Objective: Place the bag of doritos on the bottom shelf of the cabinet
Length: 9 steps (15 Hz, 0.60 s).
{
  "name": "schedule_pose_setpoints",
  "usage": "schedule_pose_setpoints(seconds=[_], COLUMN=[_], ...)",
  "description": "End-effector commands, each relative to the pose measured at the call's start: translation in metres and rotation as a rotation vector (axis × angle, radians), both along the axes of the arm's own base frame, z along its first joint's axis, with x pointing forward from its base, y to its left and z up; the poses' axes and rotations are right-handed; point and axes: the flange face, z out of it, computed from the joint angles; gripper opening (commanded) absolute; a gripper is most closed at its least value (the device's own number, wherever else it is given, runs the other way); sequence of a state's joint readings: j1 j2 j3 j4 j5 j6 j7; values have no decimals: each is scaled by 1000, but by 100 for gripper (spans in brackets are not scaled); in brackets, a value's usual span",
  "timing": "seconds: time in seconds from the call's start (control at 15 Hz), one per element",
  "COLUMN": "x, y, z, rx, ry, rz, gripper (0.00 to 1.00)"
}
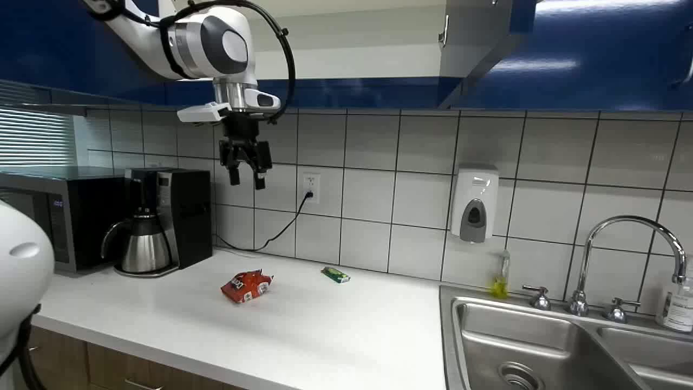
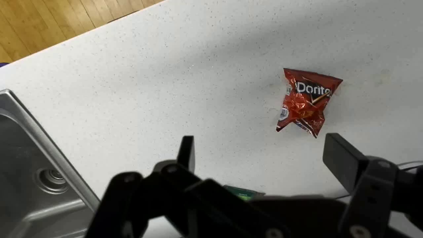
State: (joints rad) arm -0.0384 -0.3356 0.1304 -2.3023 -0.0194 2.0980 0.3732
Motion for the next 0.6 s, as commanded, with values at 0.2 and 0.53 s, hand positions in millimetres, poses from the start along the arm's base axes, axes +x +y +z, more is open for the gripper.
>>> schedule_pose_setpoints(seconds=[0.2, 0.53], x=[3, 21], y=[-1, 12], z=[-7, -37], rx=[1, 13], ry=[8, 27], rz=[7, 59], gripper=[100, 100])
